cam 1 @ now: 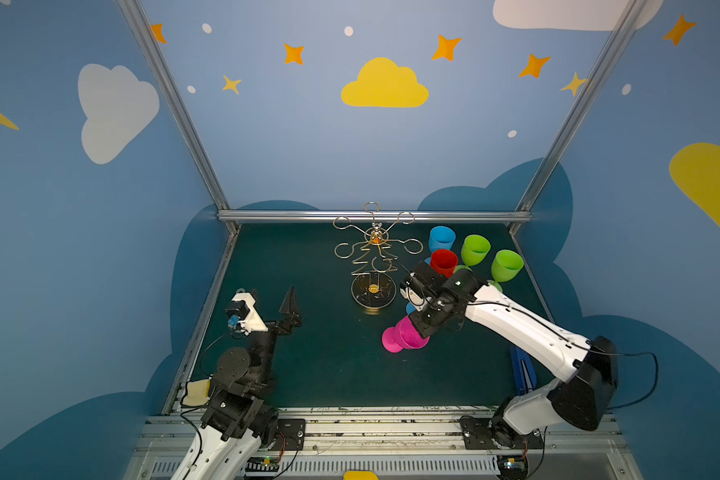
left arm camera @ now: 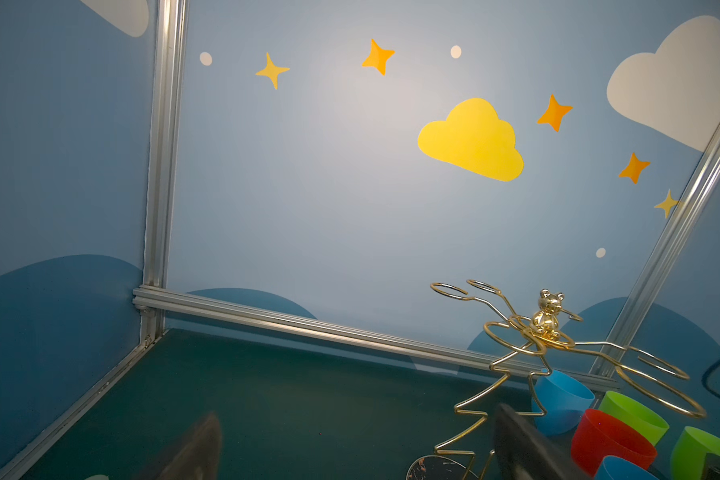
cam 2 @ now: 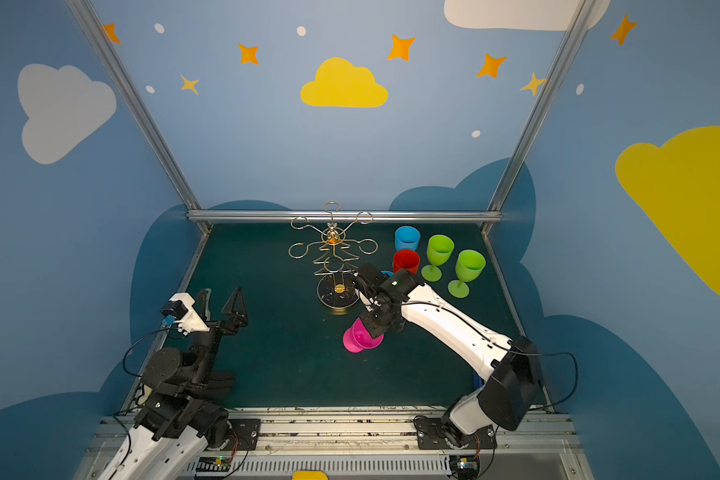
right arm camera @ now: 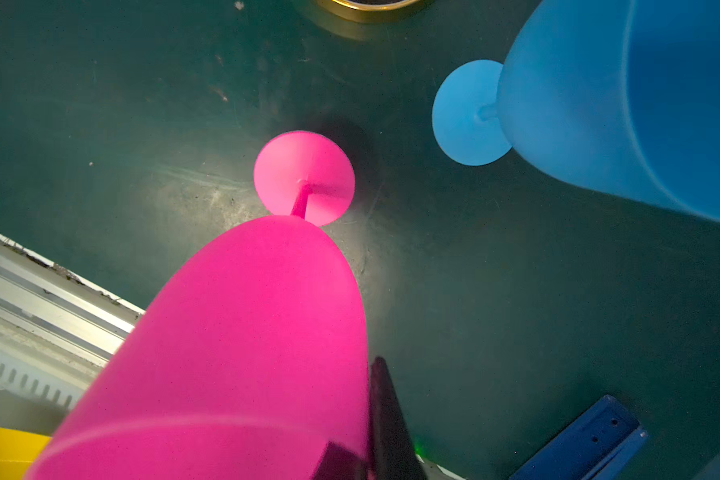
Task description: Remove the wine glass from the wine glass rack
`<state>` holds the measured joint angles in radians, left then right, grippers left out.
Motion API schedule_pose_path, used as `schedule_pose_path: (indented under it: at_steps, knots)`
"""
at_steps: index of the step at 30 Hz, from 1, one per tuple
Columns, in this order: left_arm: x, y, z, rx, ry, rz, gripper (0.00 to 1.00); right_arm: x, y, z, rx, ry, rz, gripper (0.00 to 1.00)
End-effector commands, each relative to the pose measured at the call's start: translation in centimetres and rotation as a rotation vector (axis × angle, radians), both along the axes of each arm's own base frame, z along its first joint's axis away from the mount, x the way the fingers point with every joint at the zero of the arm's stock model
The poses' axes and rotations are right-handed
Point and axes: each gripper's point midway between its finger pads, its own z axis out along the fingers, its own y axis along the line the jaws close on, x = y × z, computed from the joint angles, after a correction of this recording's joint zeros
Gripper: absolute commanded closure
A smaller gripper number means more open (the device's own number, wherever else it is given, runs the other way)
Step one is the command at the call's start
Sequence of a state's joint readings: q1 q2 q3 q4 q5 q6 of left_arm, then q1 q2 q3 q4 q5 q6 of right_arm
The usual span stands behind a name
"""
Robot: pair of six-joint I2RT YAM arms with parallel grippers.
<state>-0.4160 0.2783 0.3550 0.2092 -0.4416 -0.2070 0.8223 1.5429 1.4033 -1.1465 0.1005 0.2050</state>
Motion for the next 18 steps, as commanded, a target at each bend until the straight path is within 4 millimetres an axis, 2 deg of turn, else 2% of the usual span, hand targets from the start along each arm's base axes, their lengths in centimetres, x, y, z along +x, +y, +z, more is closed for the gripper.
schedule_pose_path:
  at_steps: [1,5,12,18]
  knots:
    - [-0.1,0.3,-0.1,0.011,-0.002,0.012,0.0,-0.7,-0.3,-0.3,-0.035,0.049,-0.033,1.0]
    - [-0.3,0.3,-0.1,0.012,-0.005,0.014,0.0,-0.6,0.7,-0.3,0.017,0.048,-0.022,0.98]
    - [-0.4,0.5,0.0,0.012,-0.009,0.023,0.0,-0.3,1.1,0.5,0.044,0.028,-0.023,0.79]
    - [-0.3,0.6,0.0,0.018,-0.011,0.027,0.0,-0.1,1.6,2.8,0.136,-0.041,-0.013,0.65]
